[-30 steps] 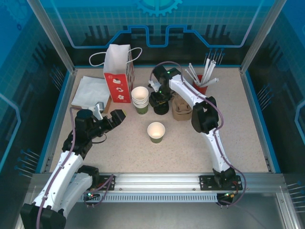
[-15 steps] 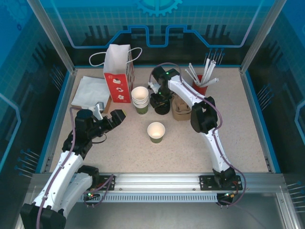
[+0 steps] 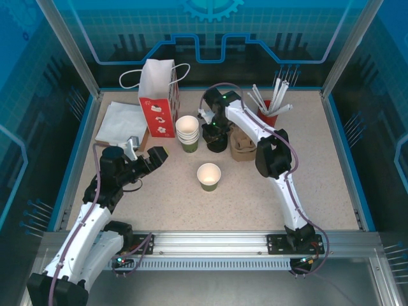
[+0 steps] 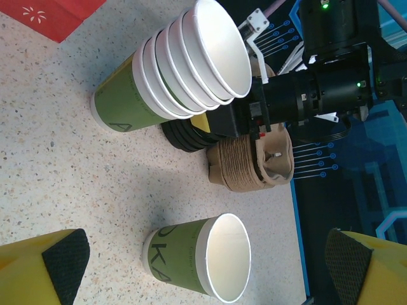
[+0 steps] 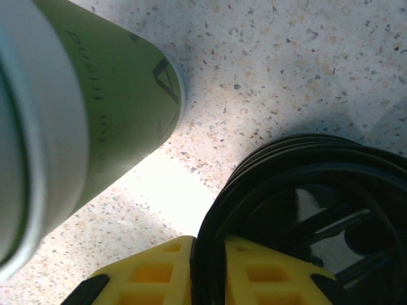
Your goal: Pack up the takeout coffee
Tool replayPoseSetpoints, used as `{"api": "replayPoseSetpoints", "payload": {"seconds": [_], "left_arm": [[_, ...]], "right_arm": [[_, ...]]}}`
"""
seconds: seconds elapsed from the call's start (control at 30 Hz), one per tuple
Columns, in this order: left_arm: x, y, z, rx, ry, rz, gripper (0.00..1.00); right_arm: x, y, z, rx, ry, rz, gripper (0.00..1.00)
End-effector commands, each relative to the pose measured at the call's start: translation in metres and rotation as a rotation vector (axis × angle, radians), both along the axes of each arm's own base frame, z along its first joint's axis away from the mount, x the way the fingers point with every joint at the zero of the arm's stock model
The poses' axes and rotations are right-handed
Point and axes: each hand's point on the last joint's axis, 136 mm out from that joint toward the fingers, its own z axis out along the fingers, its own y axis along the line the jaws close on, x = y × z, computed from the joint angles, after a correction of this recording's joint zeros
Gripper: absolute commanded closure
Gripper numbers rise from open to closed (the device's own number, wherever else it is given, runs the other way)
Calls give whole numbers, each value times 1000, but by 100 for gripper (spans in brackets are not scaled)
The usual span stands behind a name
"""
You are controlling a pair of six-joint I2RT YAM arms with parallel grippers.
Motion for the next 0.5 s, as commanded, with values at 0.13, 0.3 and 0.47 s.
{"api": "replayPoseSetpoints", "payload": {"seconds": [0.13, 0.3, 0.47], "left_arm": [[4, -6, 25, 16, -137, -45, 1], [10, -12, 54, 23, -310, -88, 1], [12, -21, 96, 101, -594, -132, 1]], "right_arm": [[-1, 1, 85, 159, -75, -55, 83], [-2, -4, 114, 251, -68, -109, 84], [-10, -10, 190, 544, -72, -200, 84]]}}
